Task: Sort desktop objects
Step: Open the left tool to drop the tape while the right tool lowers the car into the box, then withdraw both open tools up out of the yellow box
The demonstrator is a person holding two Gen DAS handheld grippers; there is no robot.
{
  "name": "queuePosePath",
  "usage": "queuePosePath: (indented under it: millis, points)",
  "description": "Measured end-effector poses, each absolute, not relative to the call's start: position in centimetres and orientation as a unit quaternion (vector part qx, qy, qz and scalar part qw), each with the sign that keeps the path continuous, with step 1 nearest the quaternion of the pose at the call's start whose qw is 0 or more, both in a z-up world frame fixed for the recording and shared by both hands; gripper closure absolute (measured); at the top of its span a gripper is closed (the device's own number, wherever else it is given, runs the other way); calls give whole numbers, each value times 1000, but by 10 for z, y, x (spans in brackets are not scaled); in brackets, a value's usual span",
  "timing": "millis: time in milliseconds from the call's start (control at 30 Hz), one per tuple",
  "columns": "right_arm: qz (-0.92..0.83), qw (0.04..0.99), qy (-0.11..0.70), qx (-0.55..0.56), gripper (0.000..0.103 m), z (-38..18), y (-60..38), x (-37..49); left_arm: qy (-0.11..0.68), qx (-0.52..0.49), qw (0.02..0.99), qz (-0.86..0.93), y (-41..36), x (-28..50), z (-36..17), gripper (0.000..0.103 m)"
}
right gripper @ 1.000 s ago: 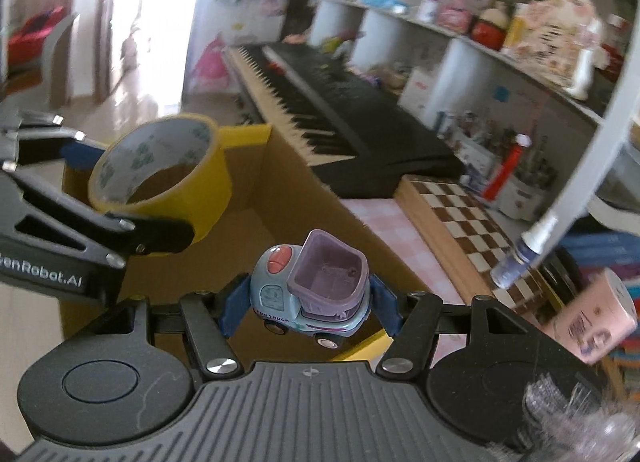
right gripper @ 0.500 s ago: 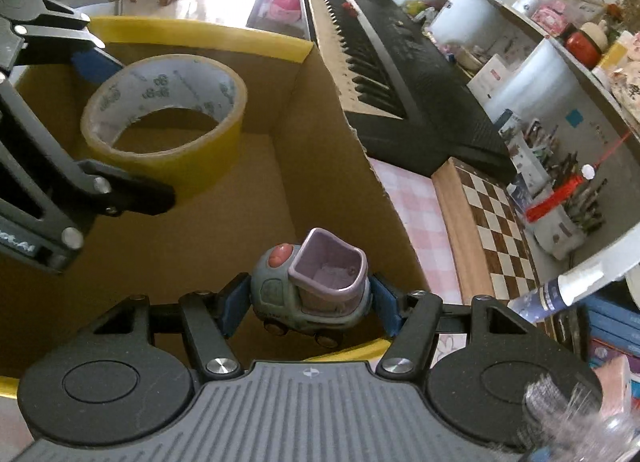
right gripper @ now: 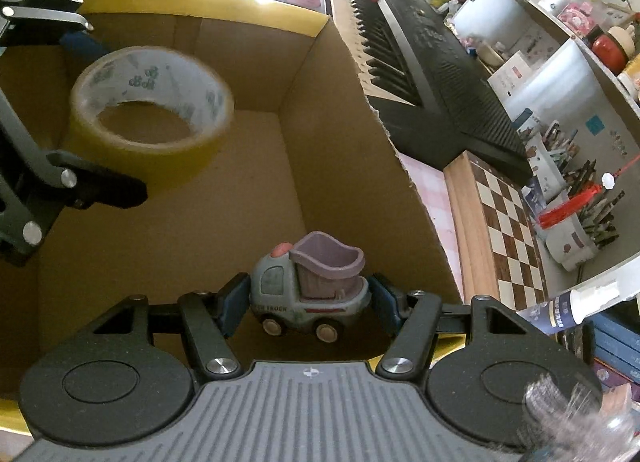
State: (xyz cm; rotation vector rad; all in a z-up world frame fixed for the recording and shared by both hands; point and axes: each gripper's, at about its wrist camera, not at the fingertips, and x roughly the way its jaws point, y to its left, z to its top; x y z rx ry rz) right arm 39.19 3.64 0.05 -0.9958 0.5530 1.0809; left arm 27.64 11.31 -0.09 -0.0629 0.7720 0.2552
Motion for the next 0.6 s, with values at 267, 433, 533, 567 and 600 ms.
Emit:
queuePosePath:
  millis: [267,433,533,567,600]
  points:
    - [492,714,234,-440,37,9,29,384,338,-16,933,124,107,273,15,19]
    - [486,740,217,-411,36,27,20,375,312,-22,941,130,107,263,28,18]
    - [476,763,210,-383,36,41,11,368,299,-29,945,130,109,254,35,18]
    - [472,771,207,-374,36,45,7,366,295,-31,946,131,110,251,37,18]
    - [467,779,203,-365,36,50,4,362,292,-34,947,131,110,247,39,18]
